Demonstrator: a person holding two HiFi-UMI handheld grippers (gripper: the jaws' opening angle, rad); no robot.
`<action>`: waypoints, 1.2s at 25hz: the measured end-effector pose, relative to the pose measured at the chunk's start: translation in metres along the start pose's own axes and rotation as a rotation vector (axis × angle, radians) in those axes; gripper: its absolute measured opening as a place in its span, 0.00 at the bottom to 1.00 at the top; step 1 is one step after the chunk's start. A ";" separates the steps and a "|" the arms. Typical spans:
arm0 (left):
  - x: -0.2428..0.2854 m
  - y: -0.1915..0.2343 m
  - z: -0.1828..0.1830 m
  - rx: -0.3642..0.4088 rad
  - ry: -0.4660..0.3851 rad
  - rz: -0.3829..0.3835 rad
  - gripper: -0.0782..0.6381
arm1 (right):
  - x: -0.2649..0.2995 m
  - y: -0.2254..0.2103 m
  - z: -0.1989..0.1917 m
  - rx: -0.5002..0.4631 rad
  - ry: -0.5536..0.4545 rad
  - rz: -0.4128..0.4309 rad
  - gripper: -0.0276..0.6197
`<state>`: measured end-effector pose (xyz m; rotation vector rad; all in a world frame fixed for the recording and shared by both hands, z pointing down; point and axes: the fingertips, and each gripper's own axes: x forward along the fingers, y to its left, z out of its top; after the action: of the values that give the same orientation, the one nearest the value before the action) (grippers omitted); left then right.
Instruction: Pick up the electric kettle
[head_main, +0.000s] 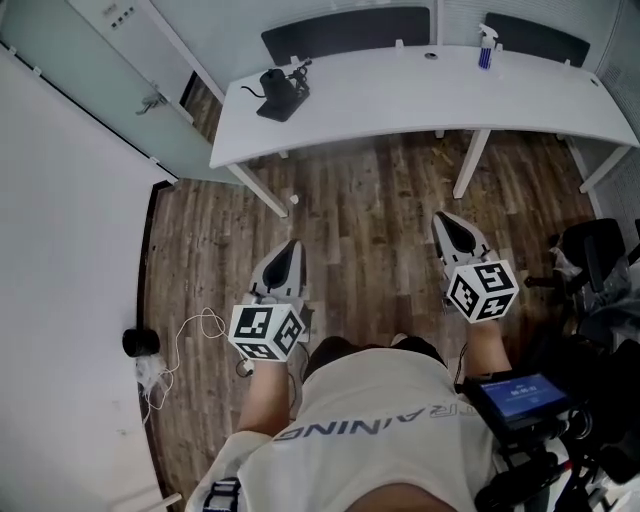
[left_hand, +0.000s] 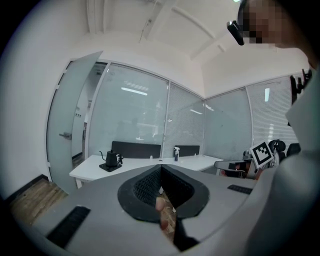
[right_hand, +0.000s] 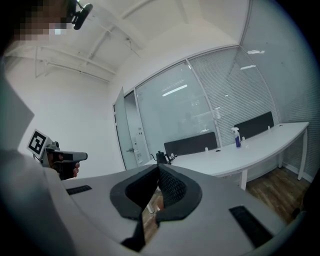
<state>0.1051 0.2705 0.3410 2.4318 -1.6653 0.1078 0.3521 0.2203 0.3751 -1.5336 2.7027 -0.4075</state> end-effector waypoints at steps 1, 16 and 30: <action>0.003 -0.004 0.000 0.005 0.004 0.004 0.13 | 0.000 -0.006 -0.003 0.009 0.002 0.002 0.06; 0.076 0.015 0.001 -0.002 0.004 -0.048 0.13 | 0.048 -0.046 -0.008 -0.002 0.048 -0.030 0.06; 0.174 0.194 0.023 -0.051 -0.026 -0.022 0.13 | 0.242 -0.028 0.031 -0.117 0.039 -0.062 0.06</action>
<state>-0.0130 0.0385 0.3703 2.4229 -1.6311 0.0302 0.2540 -0.0050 0.3807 -1.6591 2.7595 -0.2874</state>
